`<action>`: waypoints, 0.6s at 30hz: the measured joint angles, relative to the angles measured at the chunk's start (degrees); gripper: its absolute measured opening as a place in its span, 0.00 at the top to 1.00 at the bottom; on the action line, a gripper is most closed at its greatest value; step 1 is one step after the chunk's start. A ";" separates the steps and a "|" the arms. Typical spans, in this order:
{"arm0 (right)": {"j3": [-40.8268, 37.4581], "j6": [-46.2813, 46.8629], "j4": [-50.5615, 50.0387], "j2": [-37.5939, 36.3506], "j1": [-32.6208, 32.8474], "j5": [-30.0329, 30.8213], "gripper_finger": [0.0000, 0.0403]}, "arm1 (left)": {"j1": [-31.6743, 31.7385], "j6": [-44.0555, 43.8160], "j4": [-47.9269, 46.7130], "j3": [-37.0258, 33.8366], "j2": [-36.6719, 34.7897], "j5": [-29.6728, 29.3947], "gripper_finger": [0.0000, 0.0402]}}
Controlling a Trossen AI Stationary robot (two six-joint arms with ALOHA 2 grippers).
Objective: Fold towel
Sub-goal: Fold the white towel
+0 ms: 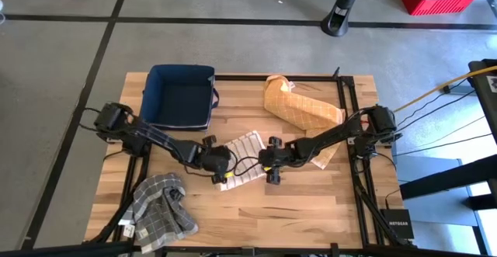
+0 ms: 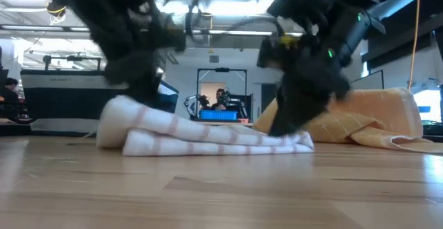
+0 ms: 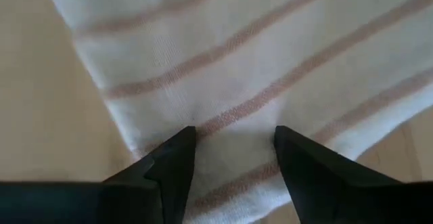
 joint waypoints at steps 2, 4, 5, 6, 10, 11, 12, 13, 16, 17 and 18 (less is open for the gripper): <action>0.11 -5.38 -1.21 0.04 -1.29 3.24 0.49 | -0.32 0.02 0.63 -0.07 1.92 1.76 0.76; 0.11 -12.02 -1.37 -0.02 -3.27 6.87 0.49 | -0.71 -0.05 2.40 0.07 2.70 3.05 0.76; 0.10 -15.34 -1.36 -0.16 -4.29 8.67 0.49 | -0.81 -0.04 3.31 0.07 3.08 2.60 0.76; 0.16 -18.89 -1.73 -0.20 -5.35 10.57 0.49 | -0.88 -0.03 4.15 0.09 3.19 2.64 0.76; 3.03 -29.19 -6.59 -0.16 -9.08 16.43 0.49 | -0.70 0.23 3.55 1.57 2.70 3.20 0.76; 4.84 -29.63 -9.73 -0.24 -9.53 17.28 0.49 | -0.63 0.29 2.99 2.32 2.05 3.48 0.76; 6.97 -29.18 -12.96 -0.38 -9.63 17.59 0.49 | -0.74 0.29 1.84 3.36 1.18 3.58 0.76; 9.27 -27.93 -16.18 -0.60 -9.60 17.45 0.49 | -0.94 0.34 0.64 4.60 0.04 3.56 0.76; 16.25 -20.55 -25.55 -1.39 -9.29 11.29 0.49 | -1.88 1.60 -3.59 7.81 -4.50 2.39 0.76; 17.78 -17.59 -26.25 -1.42 -9.25 7.15 0.49 | -2.47 2.01 -4.48 8.46 -6.16 0.72 0.76; 18.42 -14.83 -25.32 -1.47 -9.26 2.52 0.49 | -3.14 2.70 -5.19 8.79 -7.92 -1.43 0.76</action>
